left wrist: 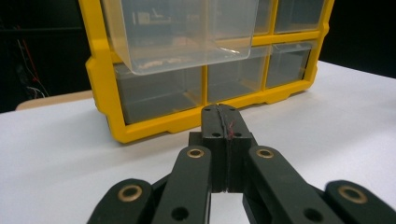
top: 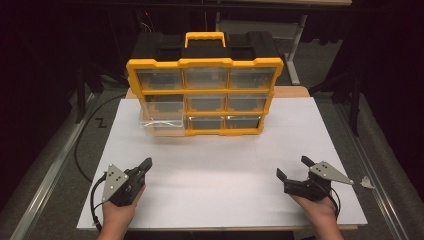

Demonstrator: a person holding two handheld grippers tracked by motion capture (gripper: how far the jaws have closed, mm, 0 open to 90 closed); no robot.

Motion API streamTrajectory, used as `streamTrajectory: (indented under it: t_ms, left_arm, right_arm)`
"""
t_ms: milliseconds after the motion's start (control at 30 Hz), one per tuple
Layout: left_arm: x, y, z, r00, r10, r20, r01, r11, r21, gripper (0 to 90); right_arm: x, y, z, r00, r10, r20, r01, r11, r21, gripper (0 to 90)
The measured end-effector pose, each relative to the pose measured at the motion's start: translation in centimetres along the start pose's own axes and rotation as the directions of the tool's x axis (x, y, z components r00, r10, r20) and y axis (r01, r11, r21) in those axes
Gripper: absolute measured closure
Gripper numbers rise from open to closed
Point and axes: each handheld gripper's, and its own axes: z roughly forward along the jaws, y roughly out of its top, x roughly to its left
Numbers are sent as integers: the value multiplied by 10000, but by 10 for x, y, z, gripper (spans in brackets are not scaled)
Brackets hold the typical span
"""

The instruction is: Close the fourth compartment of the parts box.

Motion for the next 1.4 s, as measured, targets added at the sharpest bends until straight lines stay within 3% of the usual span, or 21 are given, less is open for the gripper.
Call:
streamTrajectory:
  t_ms: [267,800,1400]
  left_arm:
    - [1,5,-1,9985,-531,-132,530,9986,-67,897]
    - [-2,42,14,9992,-344,-227,346,9994,93,897]
    - [-1,57,40,9974,-687,-194,690,9975,154,897]
  right_arm:
    - [2,0,1,9996,-292,-55,292,9996,52,7]
    - [2,0,0,9997,-249,-53,250,9997,36,7]
    - [6,0,3,9995,-294,-145,294,9996,42,7]
